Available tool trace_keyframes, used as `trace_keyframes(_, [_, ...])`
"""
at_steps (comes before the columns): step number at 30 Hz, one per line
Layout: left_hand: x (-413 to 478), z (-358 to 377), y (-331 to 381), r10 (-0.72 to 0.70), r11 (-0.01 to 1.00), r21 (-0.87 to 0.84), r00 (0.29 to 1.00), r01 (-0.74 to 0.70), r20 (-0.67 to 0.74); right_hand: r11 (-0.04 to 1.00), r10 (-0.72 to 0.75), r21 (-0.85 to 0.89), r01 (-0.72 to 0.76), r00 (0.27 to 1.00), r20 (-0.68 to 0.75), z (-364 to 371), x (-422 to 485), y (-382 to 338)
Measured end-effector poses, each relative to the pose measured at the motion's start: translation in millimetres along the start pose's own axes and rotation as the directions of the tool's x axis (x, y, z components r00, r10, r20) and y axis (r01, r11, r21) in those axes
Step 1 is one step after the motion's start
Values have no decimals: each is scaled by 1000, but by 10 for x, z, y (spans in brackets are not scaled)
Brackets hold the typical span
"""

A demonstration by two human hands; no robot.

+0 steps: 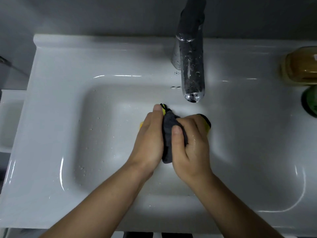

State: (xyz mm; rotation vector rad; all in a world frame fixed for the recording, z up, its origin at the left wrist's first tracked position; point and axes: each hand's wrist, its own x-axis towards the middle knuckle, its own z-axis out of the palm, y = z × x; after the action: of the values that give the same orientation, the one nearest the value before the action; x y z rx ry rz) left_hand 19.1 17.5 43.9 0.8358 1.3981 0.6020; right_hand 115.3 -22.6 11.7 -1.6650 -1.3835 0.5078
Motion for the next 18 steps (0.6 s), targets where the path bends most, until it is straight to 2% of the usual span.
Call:
trace_keyframes(2, [-19, 30, -37, 27, 998, 55, 1000, -27, 1, 997, 45, 56, -44, 999, -17, 49, 38, -71])
trace_keyframes(4, [-66, 70, -98, 91, 991, 105, 994, -85, -60, 990, 88, 111, -87, 996, -3, 93, 59, -126])
trace_keyframes(6, [-92, 89, -161, 187, 976, 140, 971, -167, -150, 951, 224, 205, -230, 973, 52, 114, 81, -187])
trace_keyframes(9, [-97, 80, -186, 256, 965, 117, 937, -234, -239, 790, 507, 338, -511, 855, 108, 168, 117, -219])
trace_keyframes(12, [-55, 85, -202, 369, 924, 189, 901, -331, -226, 564, 686, 443, -697, 694, 219, 254, 163, -159])
trace_keyframes(15, [16, 64, -259, 455, 879, 254, 869, -404, -193, 335, 750, 506, -795, 550, 367, 269, 176, -158])
trace_keyframes(18, [22, 45, -275, 479, 853, 331, 858, -404, -186, 250, 740, 524, -814, 509, 439, 220, 207, -151])
